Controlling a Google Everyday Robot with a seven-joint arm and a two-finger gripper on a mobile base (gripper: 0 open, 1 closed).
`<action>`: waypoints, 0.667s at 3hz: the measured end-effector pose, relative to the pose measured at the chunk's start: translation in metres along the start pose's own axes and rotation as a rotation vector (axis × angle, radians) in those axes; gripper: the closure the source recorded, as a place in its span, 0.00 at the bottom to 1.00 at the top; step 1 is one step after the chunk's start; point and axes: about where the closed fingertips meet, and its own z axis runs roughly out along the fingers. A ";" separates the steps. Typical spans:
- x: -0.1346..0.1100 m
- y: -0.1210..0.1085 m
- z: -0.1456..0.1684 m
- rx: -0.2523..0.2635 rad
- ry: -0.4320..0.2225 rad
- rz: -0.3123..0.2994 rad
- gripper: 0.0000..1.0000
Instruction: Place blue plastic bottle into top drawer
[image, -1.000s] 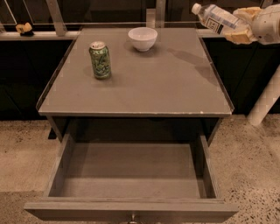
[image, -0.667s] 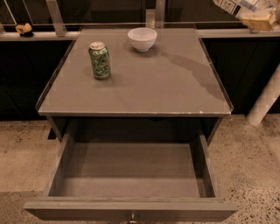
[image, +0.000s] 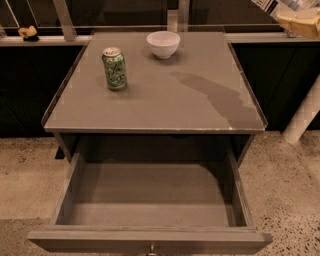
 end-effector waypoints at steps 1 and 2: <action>0.000 0.007 -0.002 -0.062 0.026 -0.012 1.00; -0.007 0.037 -0.029 -0.193 0.069 -0.026 1.00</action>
Offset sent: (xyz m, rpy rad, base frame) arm -0.1069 0.0053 -0.0301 -0.2058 0.2947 0.1862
